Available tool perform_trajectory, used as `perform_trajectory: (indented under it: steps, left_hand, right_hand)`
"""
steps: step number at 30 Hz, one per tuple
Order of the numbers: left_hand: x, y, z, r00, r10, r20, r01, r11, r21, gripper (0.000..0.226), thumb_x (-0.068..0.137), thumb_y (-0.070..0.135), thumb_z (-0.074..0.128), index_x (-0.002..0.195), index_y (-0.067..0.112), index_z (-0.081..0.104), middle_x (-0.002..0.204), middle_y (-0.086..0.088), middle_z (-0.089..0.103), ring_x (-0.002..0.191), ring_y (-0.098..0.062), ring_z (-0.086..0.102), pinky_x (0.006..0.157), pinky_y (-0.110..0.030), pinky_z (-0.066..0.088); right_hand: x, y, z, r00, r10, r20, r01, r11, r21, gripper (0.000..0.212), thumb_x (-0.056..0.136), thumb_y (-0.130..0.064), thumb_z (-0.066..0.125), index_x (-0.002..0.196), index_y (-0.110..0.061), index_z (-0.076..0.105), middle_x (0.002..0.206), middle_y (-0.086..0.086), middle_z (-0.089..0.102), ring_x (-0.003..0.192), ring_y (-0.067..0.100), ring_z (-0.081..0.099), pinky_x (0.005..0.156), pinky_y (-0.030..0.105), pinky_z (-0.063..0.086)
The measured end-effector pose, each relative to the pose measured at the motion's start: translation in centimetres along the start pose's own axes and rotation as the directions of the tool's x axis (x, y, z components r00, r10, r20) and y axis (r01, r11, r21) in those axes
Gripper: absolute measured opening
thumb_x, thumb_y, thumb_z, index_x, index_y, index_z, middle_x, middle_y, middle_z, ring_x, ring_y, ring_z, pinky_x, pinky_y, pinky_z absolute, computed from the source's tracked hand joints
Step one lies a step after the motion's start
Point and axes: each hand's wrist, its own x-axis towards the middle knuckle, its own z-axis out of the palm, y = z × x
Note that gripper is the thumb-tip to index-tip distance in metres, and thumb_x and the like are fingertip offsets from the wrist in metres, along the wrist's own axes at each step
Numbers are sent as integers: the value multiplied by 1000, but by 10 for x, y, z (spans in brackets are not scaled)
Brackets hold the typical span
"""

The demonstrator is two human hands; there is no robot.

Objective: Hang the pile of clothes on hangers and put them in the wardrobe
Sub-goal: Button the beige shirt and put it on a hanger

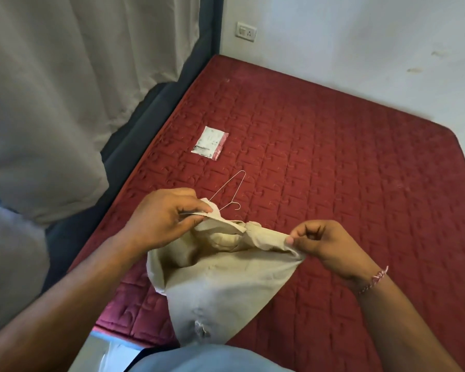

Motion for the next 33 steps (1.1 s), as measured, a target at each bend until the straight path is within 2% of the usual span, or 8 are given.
perform_trajectory:
  steps: [4,9,19,22,26,29,31,33]
  left_hand:
    - [4,32,9,957,170,-233,-182,983,-31,24,97,26,70,118,17,78,90,5,70,77,-14,67,59,-38,53]
    - [12,85,11,860,290,-420,-326,945,-15,19,97,19,74,104,2,80,93,-3,77,80,-12,69,70,-29,53]
    - [14,112,6,811,422,-405,-418,903,104,16,92,19,81,88,4,82,85,-2,77,70,-20,69,59,-39,49]
    - [15,113,6,809,450,-379,-424,893,154,22,94,24,80,85,5,82,85,-3,77,65,-22,65,55,-40,47]
    - [14,118,9,853,382,-355,-340,924,176,24,97,29,76,87,7,82,101,-7,75,70,-18,60,58,-32,47]
    - [17,116,11,904,299,-306,-323,946,-29,20,94,25,78,87,6,81,114,-8,74,83,-12,68,70,-24,53]
    - [18,114,12,943,222,-248,-271,944,-189,20,90,27,80,89,7,79,106,-2,76,91,-6,71,75,-20,55]
    - [18,114,12,978,62,-197,-126,935,-332,28,84,35,83,99,12,78,97,8,76,84,-6,72,70,-21,56]
  right_hand:
    - [-18,-33,20,998,-53,27,42,948,316,11,88,-7,71,92,3,72,81,14,66,72,19,57,67,28,48]
    - [-34,-69,41,1000,-14,-5,15,877,480,29,77,-11,76,98,9,72,89,24,69,80,32,62,71,38,52]
    - [-51,-95,51,998,-61,-31,69,873,482,26,73,-9,79,94,6,76,89,28,72,74,30,68,67,36,57]
    - [-52,-96,52,994,-95,-63,112,901,419,28,73,-13,80,93,6,76,90,29,73,76,33,69,68,38,59]
    - [-52,-98,51,955,-262,-138,283,945,164,19,77,-17,83,89,-2,79,87,22,75,86,49,68,79,53,59]
    - [-48,-95,48,933,-341,-111,347,937,42,6,82,-13,82,87,-10,80,80,14,74,80,43,69,73,46,59]
    - [-46,-91,45,925,-369,-92,367,930,-38,6,84,-9,83,87,-15,81,80,9,75,76,32,71,69,38,59]
    - [-45,-87,43,901,-426,-85,410,898,-160,10,84,-11,83,89,-20,82,82,1,75,76,17,72,68,29,56]
